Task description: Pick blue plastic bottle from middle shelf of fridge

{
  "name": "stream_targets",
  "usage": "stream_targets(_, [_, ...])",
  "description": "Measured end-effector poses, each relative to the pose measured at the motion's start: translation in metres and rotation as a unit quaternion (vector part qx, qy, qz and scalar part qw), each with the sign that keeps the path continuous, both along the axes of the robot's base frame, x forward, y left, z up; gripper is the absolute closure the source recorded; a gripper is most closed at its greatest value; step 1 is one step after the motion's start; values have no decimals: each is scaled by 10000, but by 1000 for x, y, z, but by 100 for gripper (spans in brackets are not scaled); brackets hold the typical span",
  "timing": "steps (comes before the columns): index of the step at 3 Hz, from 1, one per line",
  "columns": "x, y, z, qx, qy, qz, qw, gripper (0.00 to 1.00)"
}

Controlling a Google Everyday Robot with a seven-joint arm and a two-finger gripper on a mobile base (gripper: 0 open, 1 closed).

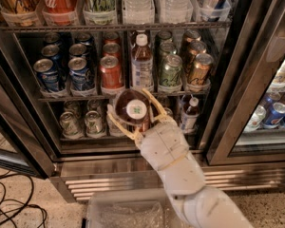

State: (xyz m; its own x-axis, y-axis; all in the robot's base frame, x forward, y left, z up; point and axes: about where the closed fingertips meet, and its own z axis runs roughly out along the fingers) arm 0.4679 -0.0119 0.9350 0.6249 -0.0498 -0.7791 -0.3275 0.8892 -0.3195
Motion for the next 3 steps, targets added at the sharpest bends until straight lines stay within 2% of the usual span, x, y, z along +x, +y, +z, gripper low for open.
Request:
stream_targets(1, [-30,-2,-3,-410,573,459,9965,100])
stream_targets(2, [-44,-1,1,-682,696,517,9939,100])
stream_targets(3, [-44,-1,1,-682,696,517,9939,100])
